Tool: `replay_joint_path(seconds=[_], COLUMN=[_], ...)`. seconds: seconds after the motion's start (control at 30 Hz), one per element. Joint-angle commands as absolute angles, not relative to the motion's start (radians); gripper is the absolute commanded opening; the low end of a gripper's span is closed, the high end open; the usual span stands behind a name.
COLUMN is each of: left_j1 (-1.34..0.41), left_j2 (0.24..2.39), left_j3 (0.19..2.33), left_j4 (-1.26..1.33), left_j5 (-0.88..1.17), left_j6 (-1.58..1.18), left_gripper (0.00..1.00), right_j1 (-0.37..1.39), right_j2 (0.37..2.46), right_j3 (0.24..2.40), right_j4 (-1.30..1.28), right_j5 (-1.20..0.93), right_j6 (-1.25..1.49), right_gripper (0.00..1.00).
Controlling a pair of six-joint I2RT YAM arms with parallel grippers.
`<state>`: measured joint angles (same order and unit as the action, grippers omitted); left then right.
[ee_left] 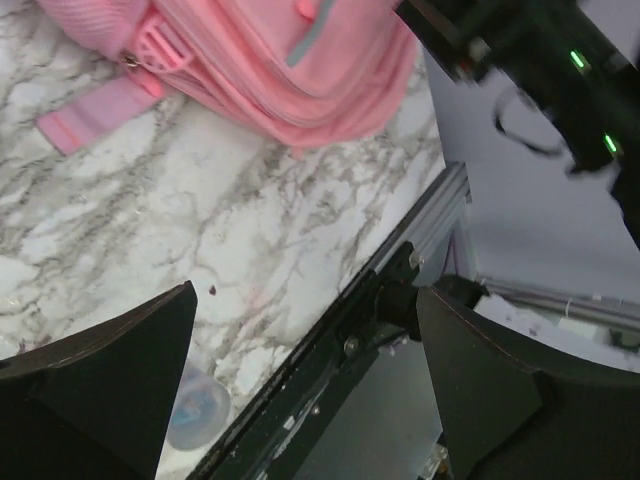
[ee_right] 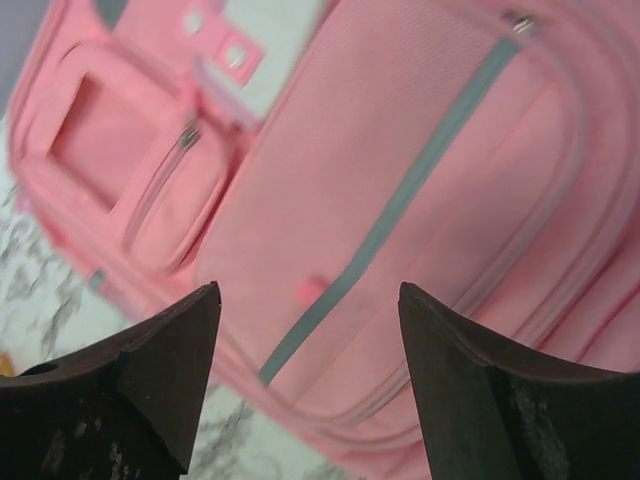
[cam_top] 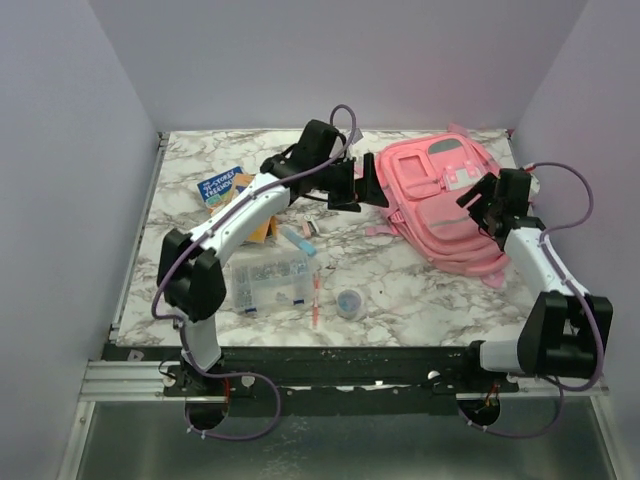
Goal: Pack the student bag
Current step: Adjust the student bag at the center of the board.
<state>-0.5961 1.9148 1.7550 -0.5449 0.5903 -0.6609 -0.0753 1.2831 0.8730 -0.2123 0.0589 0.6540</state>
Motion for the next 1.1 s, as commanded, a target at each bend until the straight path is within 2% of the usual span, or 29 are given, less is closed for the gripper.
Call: replay_joint_path(seconds=[0.0,0.1,0.23,0.37,0.5,0.6,0.7,0.87,0.97,1.07], left_j1=[-0.644,-0.654,-0.664,-0.696,-0.734,-0.750,-0.759,-0.759,-0.759,-0.760], left_j2=[1.685,1.603,1.550,1.539,1.524,1.522,1.527,1.545,1.558,1.577], left_j3=[1.676,1.651,1.624,1.597,1.602,1.609,1.614,1.612,1.610,1.610], left_j4=[-0.621,-0.673,-0.712,-0.729,-0.755,-0.779,-0.793,-0.793,-0.792,-0.792], left_j5=[0.530,0.494,0.452,0.430,0.373,0.308,0.270,0.266,0.242,0.228], left_j6=[-0.513,-0.436,-0.379,-0.346,-0.306,-0.282,-0.272,-0.281,-0.282,-0.284], left_gripper=[0.94,0.95,0.95,0.94,0.93,0.93,0.93,0.93,0.93,0.94], right_j1=[-0.208,-0.284,-0.290,-0.290,-0.286,-0.258,-0.158,0.196,0.248,0.247], right_j2=[1.419,1.462,1.501,1.551,1.517,1.489,1.449,1.419,1.384,1.342], right_j3=[0.955,0.966,0.954,0.968,0.873,0.792,0.718,0.677,0.686,0.764], right_j4=[-0.270,-0.278,-0.233,-0.265,-0.170,-0.113,-0.030,0.106,0.087,-0.078], right_j5=[0.171,0.173,0.126,0.068,-0.104,-0.252,-0.355,-0.348,-0.330,-0.153], right_j6=[0.658,0.652,0.616,0.599,0.611,0.683,0.788,0.959,0.949,0.832], right_gripper=[0.76,0.76,0.72,0.54,0.34,0.28,0.28,0.31,0.39,0.53])
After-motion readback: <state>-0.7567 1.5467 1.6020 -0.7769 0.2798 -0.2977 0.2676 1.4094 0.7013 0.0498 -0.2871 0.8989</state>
